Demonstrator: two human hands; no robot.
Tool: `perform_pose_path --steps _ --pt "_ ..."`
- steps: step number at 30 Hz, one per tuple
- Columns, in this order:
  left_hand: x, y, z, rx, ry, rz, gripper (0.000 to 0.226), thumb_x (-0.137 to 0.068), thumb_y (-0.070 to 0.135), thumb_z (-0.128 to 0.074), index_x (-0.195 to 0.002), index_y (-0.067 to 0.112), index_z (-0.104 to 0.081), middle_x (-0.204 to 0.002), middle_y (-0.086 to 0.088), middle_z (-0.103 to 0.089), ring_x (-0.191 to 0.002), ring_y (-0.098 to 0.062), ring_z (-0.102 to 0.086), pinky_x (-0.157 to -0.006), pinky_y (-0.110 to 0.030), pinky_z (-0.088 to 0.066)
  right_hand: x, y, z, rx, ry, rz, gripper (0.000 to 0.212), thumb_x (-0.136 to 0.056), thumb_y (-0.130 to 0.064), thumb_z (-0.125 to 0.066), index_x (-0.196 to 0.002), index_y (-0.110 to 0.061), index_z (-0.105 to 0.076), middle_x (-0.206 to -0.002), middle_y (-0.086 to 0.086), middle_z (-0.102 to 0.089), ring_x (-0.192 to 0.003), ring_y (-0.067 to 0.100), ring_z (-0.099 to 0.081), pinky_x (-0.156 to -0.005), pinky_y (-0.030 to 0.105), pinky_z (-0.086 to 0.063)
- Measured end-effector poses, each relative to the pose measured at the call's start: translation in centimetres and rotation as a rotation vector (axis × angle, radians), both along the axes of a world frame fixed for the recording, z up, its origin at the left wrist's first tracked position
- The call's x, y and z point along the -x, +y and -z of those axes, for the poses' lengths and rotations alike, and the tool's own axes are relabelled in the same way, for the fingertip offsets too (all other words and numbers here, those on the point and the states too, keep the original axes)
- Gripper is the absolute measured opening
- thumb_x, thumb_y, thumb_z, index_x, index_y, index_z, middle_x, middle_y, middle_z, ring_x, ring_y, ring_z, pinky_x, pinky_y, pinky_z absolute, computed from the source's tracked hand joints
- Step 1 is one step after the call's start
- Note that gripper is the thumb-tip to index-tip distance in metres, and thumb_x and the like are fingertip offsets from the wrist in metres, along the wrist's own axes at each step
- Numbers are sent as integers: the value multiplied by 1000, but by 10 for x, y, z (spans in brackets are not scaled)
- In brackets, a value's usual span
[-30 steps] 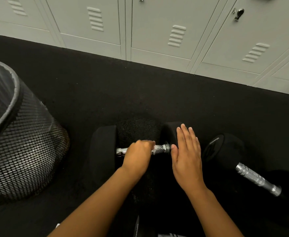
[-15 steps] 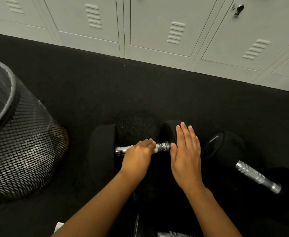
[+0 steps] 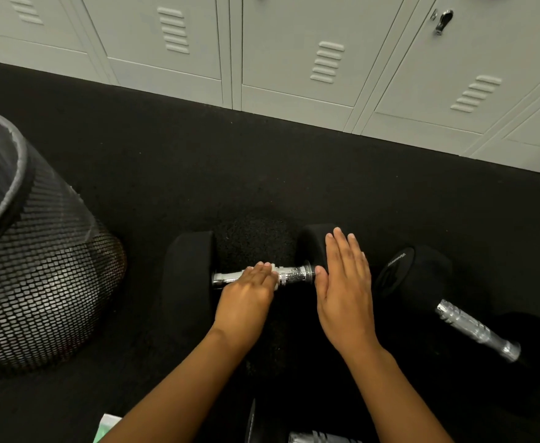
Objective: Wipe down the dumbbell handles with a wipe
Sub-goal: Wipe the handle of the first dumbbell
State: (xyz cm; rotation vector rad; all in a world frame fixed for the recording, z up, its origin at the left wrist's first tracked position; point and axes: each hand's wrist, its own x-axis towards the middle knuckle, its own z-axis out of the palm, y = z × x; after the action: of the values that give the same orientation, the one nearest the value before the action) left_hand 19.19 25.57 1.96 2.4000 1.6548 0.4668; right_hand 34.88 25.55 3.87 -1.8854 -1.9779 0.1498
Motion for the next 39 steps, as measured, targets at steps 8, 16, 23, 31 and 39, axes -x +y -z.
perform_pose_path --steps 8,16,23,31,39 --pt "-8 40 -15 393 -123 -196 17 -87 19 -59 -100 21 -69 -94 -9 -69 -89 -28 -64 -78 -38 -51 5 5 0 -3 -24 44 54 -93 -31 -21 -140 -6 -32 -149 8 -28 -140 20 -13 -112 38 -12" --pt "-9 19 -13 249 25 -110 29 -91 14 -51 -118 22 -58 -112 -2 -64 -100 -21 -62 -81 -33 -49 4 -3 1 -3 -20 42 52 -94 -30 -22 -141 -8 -29 -150 7 -26 -140 18 -10 -113 37 -11" --pt "-4 53 -15 521 -19 -102 15 -91 23 -55 -98 23 -68 -98 -6 -67 -91 -26 -63 -78 -38 -52 2 -1 0 9 -18 28 52 -94 -30 -22 -141 -8 -28 -150 6 -25 -140 17 -9 -112 38 -12" --pt "-9 41 -13 403 -52 -111 16 -92 23 -53 -102 18 -65 -93 -8 -68 -90 -27 -63 -74 -36 -49 6 -2 -1 7 -30 61 52 -94 -28 -22 -139 -6 -32 -149 8 -29 -140 21 -14 -112 39 -14" --pt "9 7 -29 278 39 78 64 -89 5 -51 -145 23 -23 -148 2 -33 -134 -11 -33 -107 -21 -29 9 -4 -18 106 85 39 48 -96 -25 -38 -141 -14 -28 -152 1 -19 -140 11 2 -113 34 -4"
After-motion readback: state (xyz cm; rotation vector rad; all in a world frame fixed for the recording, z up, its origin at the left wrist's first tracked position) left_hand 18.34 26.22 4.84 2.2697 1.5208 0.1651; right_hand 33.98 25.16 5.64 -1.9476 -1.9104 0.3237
